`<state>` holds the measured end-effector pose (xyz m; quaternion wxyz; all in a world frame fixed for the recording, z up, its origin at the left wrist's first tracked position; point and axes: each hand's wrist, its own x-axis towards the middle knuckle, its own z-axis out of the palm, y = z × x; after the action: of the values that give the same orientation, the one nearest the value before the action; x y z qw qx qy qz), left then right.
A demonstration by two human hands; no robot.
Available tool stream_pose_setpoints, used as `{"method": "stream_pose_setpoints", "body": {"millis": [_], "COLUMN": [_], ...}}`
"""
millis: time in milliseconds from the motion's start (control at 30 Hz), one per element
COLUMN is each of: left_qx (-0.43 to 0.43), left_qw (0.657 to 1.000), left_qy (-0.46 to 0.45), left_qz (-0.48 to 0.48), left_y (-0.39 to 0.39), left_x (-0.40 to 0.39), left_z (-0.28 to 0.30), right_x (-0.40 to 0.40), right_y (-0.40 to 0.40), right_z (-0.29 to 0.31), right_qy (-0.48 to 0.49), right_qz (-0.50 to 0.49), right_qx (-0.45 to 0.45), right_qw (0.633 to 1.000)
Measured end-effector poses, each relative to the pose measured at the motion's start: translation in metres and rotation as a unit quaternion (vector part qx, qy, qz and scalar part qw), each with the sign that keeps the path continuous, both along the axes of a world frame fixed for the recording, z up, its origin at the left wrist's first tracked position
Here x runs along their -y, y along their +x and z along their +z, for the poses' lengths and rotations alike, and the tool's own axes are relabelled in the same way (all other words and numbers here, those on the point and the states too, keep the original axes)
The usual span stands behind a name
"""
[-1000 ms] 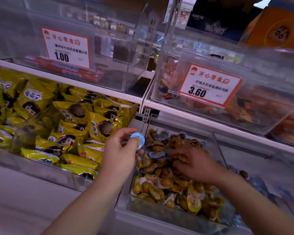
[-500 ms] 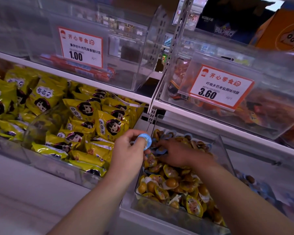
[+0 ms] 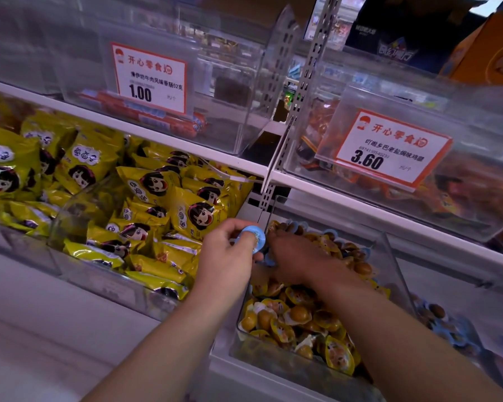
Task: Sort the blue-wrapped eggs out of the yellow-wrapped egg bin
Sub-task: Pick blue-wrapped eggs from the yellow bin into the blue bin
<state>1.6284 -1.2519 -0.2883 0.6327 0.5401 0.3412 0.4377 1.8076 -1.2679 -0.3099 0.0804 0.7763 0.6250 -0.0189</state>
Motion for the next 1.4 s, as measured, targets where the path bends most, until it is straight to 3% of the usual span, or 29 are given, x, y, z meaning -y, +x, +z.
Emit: {"method": "stream_pose_setpoints", "body": {"millis": [167, 333, 533, 600, 700, 767, 833, 900, 967, 1100, 1133, 1200, 1300, 1400], "left_qx": [-0.001, -0.008, -0.034, -0.055, -0.091, -0.111, -0.151, -0.139, -0.113, -0.111, -0.116, -0.135, -0.151, -0.107], "left_qw": [1.0, 0.999, 0.994, 0.985, 0.957, 0.945, 0.943, 0.965, 0.97, 0.937, 0.931, 0.922, 0.912, 0.903], "left_qy": [0.012, 0.044, 0.106, 0.164, 0.275, 0.307, 0.292, 0.21, 0.202, 0.326, 0.34, 0.356, 0.376, 0.382], "left_qz": [-0.004, 0.002, -0.01, -0.007, 0.011, -0.028, -0.054, -0.075, -0.071, -0.064, -0.07, -0.068, -0.071, -0.163], "left_y": [0.0, 0.0, 0.002, 0.005, 0.015, 0.027, 0.042, 0.055, 0.065, 0.076, 0.078, 0.084, 0.089, 0.094], "left_x": [0.002, 0.001, 0.01, 0.017, 0.032, 0.042, 0.052, 0.06, 0.068, 0.089, 0.094, 0.105, 0.113, 0.121], "left_z": [0.001, 0.001, -0.001, -0.004, -0.005, -0.009, -0.015, -0.018, -0.02, -0.027, -0.03, -0.031, -0.026, -0.022], "right_x": [0.002, 0.012, 0.048, 0.063, 0.087, 0.104, 0.12, 0.133, 0.144, 0.162, 0.163, 0.164, 0.169, 0.182], "right_y": [0.008, 0.017, 0.035, 0.034, 0.027, 0.023, 0.018, 0.011, 0.003, -0.01, -0.011, -0.012, -0.008, 0.007], "right_z": [-0.002, 0.006, 0.023, 0.025, 0.032, 0.034, 0.033, 0.029, 0.022, 0.02, 0.021, 0.02, 0.02, 0.023], "right_qy": [0.047, 0.125, 0.241, 0.268, 0.324, 0.345, 0.355, 0.367, 0.374, 0.353, 0.356, 0.374, 0.426, 0.457], "right_qz": [-0.032, -0.034, -0.106, -0.117, -0.154, -0.176, -0.196, -0.226, -0.241, -0.193, -0.194, -0.222, -0.255, -0.233], "right_qx": [-0.114, -0.166, -0.274, -0.312, -0.442, -0.472, -0.505, -0.556, -0.639, -0.835, -0.846, -0.831, -0.769, -0.747], "right_qw": [0.992, 0.978, 0.925, 0.904, 0.822, 0.792, 0.762, 0.711, 0.627, 0.376, 0.345, 0.348, 0.403, 0.423]}}
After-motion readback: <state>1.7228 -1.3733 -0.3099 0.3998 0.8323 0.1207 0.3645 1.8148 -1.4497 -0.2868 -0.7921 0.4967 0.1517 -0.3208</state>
